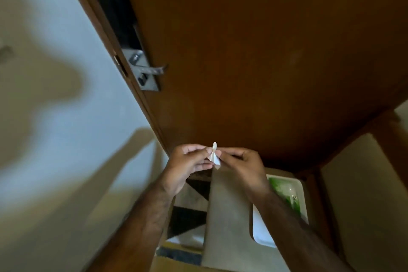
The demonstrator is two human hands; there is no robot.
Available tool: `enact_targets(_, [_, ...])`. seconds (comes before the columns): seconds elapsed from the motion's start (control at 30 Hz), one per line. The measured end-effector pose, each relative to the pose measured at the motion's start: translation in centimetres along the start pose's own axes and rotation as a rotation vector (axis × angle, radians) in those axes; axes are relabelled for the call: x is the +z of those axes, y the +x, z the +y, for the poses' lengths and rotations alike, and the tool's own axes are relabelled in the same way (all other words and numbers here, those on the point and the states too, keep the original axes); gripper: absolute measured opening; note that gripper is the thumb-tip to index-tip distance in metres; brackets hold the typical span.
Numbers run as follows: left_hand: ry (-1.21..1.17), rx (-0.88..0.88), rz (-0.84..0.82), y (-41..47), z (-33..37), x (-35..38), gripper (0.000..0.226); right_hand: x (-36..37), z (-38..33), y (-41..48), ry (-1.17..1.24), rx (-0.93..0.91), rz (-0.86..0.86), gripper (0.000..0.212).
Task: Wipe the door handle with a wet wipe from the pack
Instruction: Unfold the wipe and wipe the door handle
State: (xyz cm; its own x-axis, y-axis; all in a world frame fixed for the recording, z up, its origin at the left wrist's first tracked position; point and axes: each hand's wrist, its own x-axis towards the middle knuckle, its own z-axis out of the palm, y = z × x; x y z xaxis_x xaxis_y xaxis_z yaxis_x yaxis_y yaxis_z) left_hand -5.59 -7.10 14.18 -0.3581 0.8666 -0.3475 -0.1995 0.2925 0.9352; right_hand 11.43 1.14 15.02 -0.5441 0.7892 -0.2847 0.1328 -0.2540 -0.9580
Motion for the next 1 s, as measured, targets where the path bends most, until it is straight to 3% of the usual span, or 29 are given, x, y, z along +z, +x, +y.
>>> enact_targets(0.13, [0.068,0.057,0.075,-1.9,5.6,-2.8,0.01,3.2,-6.2,-0.7,-0.066,-0.048,-0.119,0.031])
enact_targets(0.23, [0.106,0.089,0.085,-2.9,8.8,-4.6,0.015,4.6,-9.7,-0.6,-0.039,-0.021,-0.149,0.024])
enact_targets(0.47, [-0.05,0.082,0.13,-5.0,13.9,-8.8,0.015,7.3,-16.1,-0.2,-0.113,0.071,-0.214,0.018])
enact_targets(0.57, [0.014,0.089,0.006,-5.6,14.5,-10.1,0.055,8.3,-17.9,0.2,-0.215,0.082,-0.297,0.016])
enact_targets(0.6, [0.081,0.092,-0.03,-5.7,14.7,-10.2,0.056,8.5,-18.3,0.4,-0.259,0.079,-0.323,0.016])
enact_targets(0.7, [0.243,0.096,-0.055,-5.2,15.1,-10.8,0.033,9.2,-19.2,1.6,-0.443,0.063,-0.361,0.015])
enact_targets(0.9, [0.241,0.053,-0.02,-2.9,13.7,-12.8,0.009,10.9,-19.7,4.3,-0.859,-0.036,-0.344,0.017])
enact_targets(1.0, [0.235,0.007,0.149,-1.0,12.9,-14.0,0.003,11.7,-20.9,5.3,-1.026,-0.145,-0.266,0.028])
